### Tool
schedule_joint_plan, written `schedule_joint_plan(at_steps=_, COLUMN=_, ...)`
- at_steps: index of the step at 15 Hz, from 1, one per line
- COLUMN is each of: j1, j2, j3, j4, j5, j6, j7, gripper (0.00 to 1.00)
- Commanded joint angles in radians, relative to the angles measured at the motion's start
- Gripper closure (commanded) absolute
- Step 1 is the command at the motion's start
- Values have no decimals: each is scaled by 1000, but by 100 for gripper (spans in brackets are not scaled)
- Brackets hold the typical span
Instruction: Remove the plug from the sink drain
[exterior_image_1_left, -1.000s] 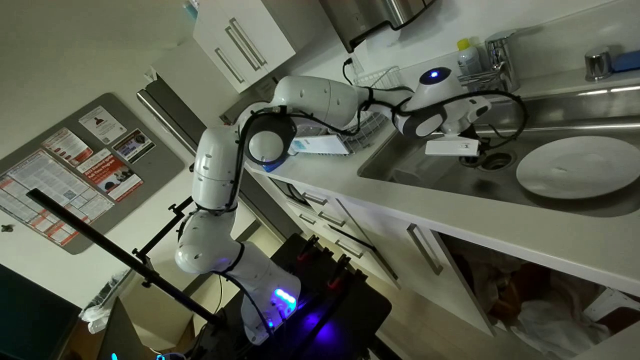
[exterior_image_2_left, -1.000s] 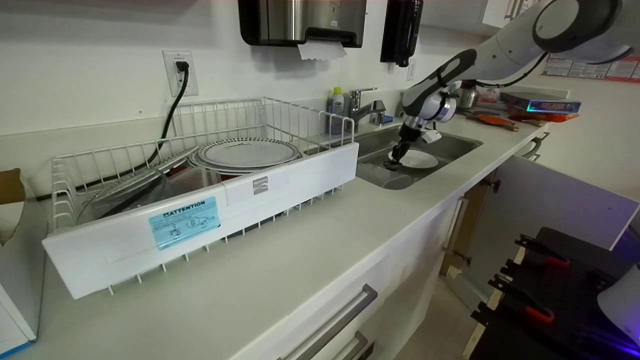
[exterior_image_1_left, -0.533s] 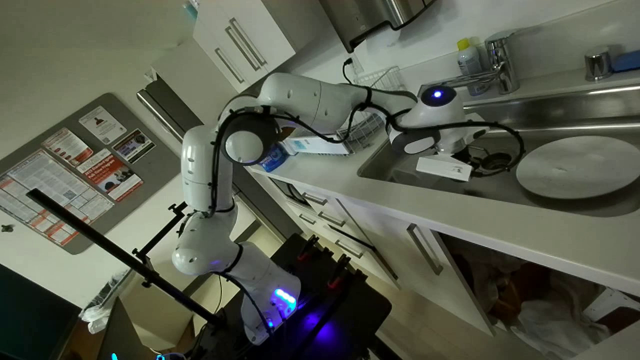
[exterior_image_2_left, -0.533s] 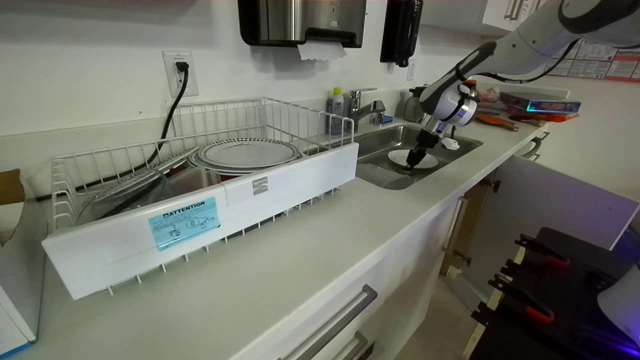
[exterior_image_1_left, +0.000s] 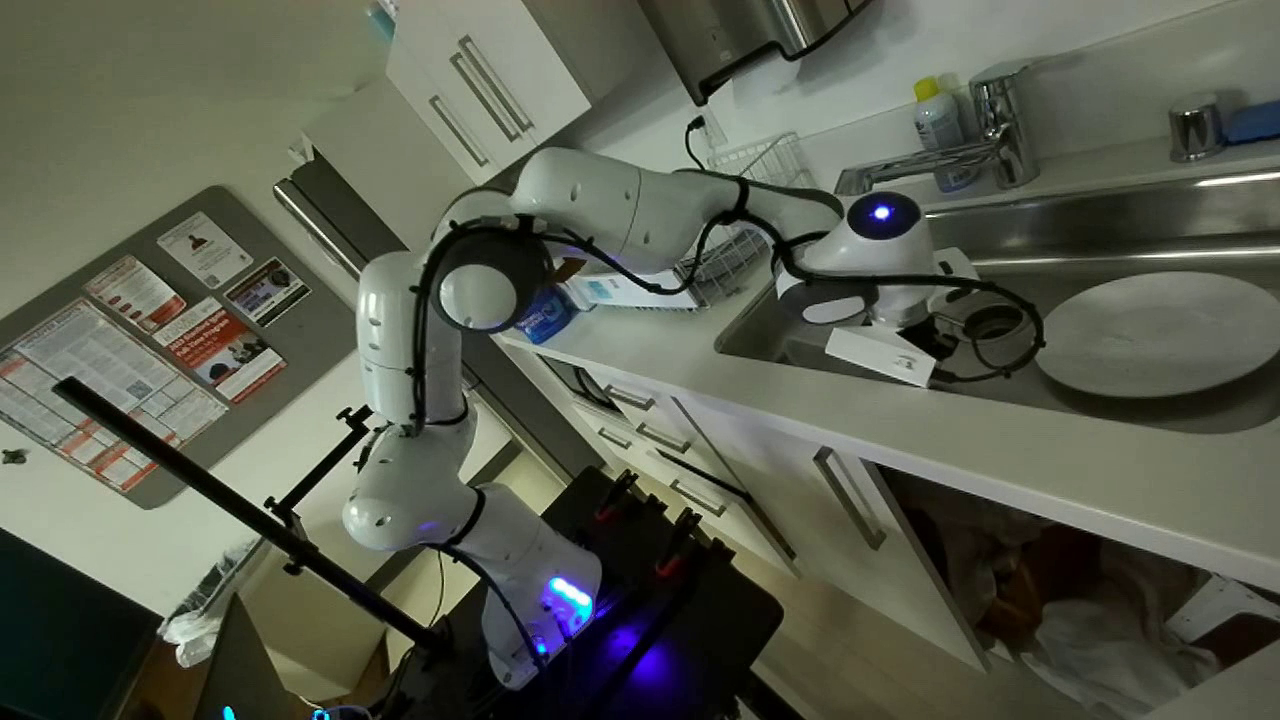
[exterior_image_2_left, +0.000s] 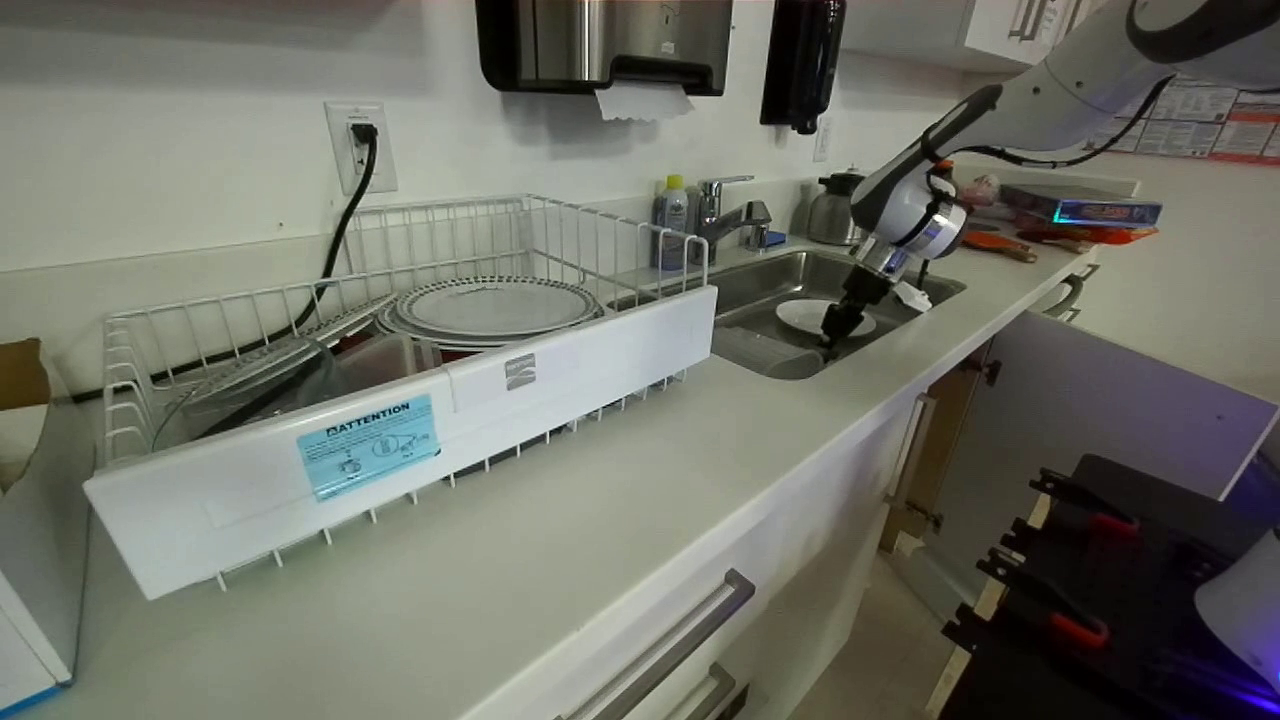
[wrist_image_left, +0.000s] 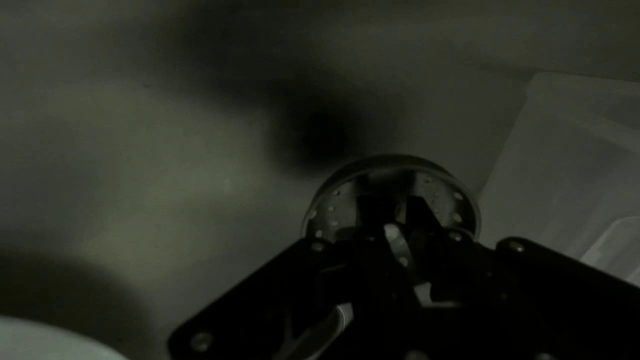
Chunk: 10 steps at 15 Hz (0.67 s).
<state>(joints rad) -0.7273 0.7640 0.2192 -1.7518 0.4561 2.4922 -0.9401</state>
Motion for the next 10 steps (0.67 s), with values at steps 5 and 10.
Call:
schedule_joint_plan(at_steps=5, j1=60, j2=23, j3=-84, j4=112, j5=-13, j6=-193, j7=153, gripper=94)
schedule_joint_plan(at_steps=10, j1=105, j2=30, j3=-134, j4=165, j5=-21, j6=-236, j7=223, gripper=34)
